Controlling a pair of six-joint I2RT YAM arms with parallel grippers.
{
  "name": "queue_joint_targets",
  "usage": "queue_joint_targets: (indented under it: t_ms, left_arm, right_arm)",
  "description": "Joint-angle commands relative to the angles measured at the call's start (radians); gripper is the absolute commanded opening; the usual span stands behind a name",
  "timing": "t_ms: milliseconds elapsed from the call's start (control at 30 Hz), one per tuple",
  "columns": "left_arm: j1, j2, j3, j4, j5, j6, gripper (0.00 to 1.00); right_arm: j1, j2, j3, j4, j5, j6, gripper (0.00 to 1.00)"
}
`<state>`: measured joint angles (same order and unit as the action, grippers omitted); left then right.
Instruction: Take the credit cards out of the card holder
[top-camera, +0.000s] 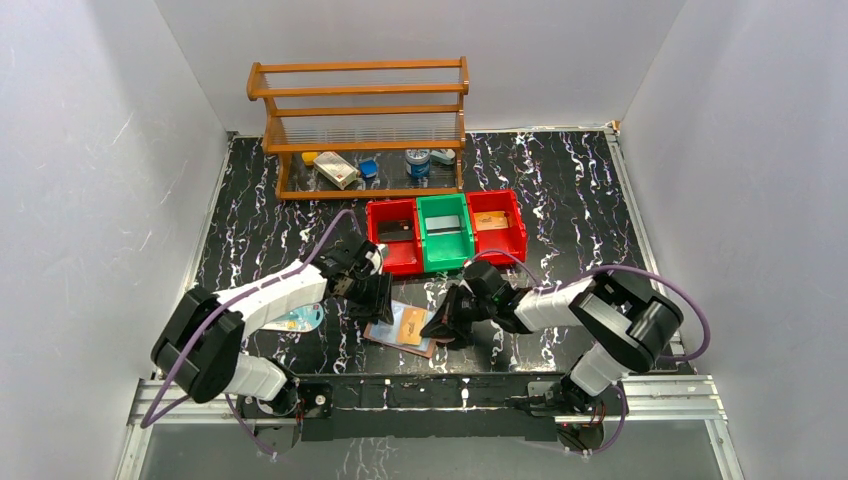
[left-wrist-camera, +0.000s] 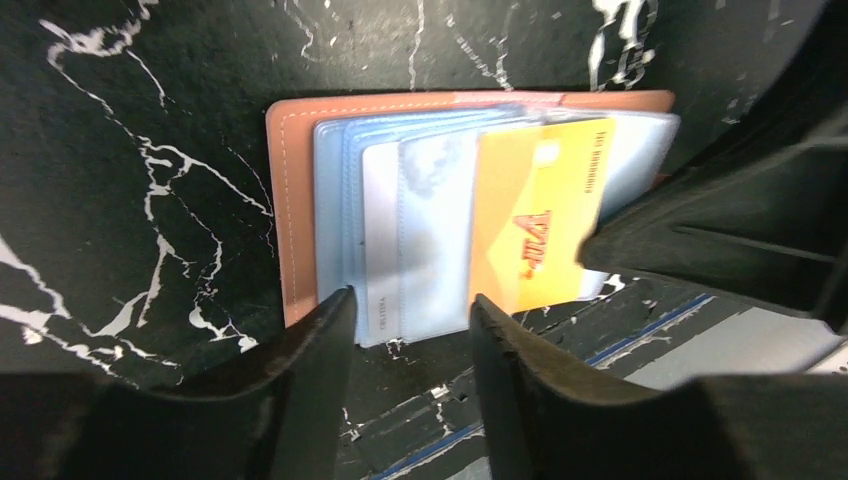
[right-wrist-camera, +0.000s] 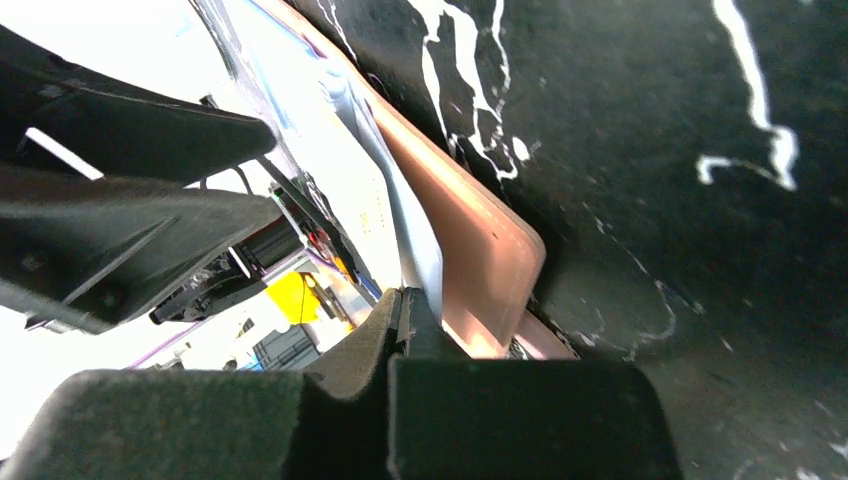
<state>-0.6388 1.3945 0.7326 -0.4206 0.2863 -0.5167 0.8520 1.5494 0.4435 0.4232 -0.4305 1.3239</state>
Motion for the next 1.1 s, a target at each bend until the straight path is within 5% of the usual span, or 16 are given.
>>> queue_joint_targets:
  t_ms: [0,500,1067]
  left_arm:
    - [0.001,-0.100,0.078,-0.055,-0.022,0.012,0.48]
    - [0.002,-0.049,-0.007,0.176,0.259,-0.043,0.53]
    - [0.001,0.081,-0.077,0.093,0.121,0.015,0.44]
  right_arm:
    - [-0.002,0.040,0.064,0.066,-0.033,-0.018,0.02]
    - [-0.002,0.081,0.077,0.065,-0.018,-0.008,0.03]
    - [-0.002,0.107,0.062,0.164,-0.019,0.029,0.12]
